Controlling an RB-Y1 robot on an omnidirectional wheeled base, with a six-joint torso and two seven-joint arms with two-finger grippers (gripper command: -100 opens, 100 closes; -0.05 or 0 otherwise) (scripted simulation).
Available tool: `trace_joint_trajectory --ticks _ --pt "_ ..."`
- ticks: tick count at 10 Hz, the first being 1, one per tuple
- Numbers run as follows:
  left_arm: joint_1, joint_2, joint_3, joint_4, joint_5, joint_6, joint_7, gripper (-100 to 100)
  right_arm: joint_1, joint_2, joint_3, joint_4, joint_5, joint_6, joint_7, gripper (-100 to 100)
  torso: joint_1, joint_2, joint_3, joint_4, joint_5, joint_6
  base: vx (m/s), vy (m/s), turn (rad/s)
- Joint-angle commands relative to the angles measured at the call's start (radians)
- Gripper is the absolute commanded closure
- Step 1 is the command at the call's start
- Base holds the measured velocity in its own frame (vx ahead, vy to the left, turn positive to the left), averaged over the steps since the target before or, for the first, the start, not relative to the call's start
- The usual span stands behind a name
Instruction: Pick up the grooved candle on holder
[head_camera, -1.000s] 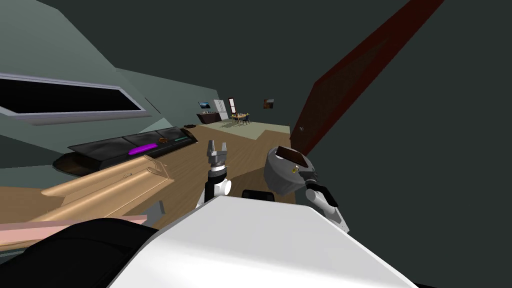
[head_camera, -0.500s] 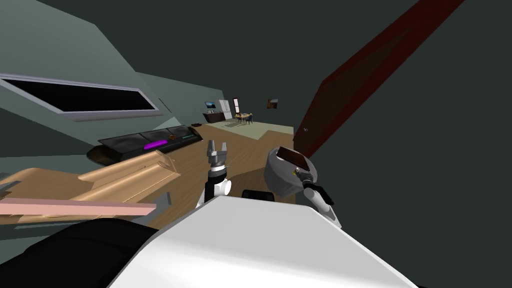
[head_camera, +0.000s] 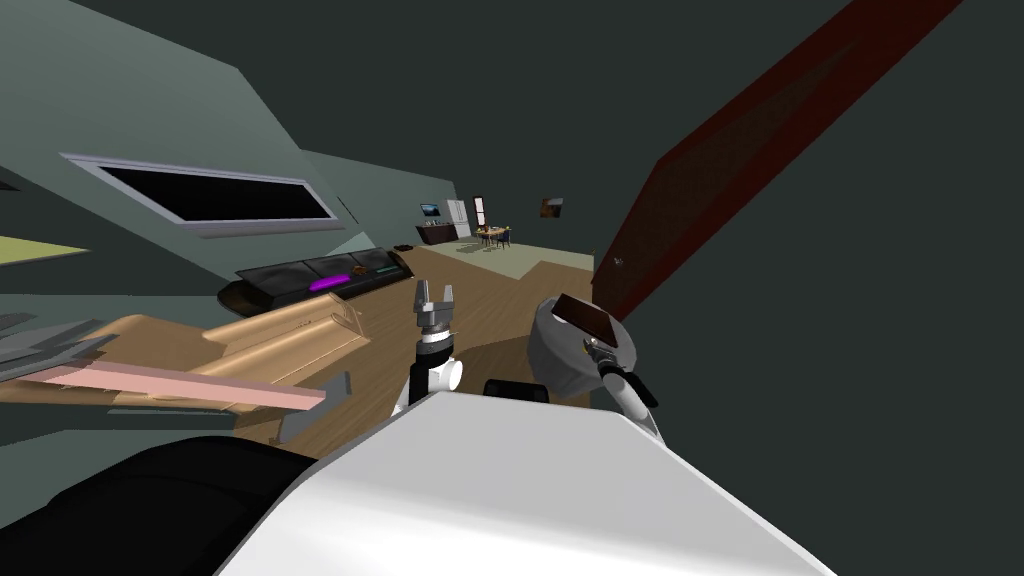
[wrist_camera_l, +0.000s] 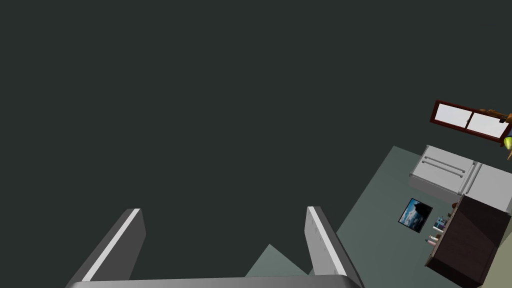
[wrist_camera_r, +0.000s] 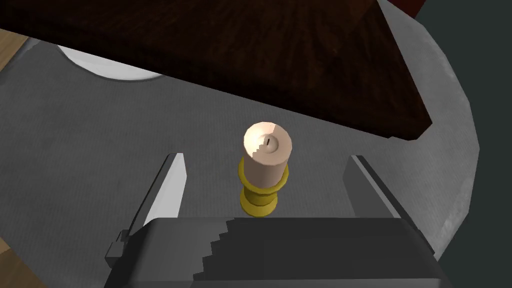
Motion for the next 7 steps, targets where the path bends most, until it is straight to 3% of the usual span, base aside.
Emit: trace_joint_trajectory --ticks 1,5,7 --pt "0.0 0.0 0.0 0.0 0.0 0.0 0.0 0 -0.01 0.01 -0.001 0.024 -0.037 0.006 -0.018 -100 0.0 0.0 0.0 0.0 0.0 0.0 -0.005 -0.062 0.04" --pt "0.0 0.0 0.0 0.0 0.0 0.0 0.0 0 -0.027 0.084 -0.017 0.063 -0.104 0.029 -0.058 -100 -0.001 0.0 0.0 0.0 0.0 0.0 -0.008 -0.1 0.054" --pt "0.0 0.0 0.0 0.0 0.0 0.0 0.0 0 -0.025 0.093 -0.023 0.057 -0.1 0.034 -0.061 -100 0.003 0.001 0.001 0.0 0.0 0.0 -0.022 -0.025 0.06"
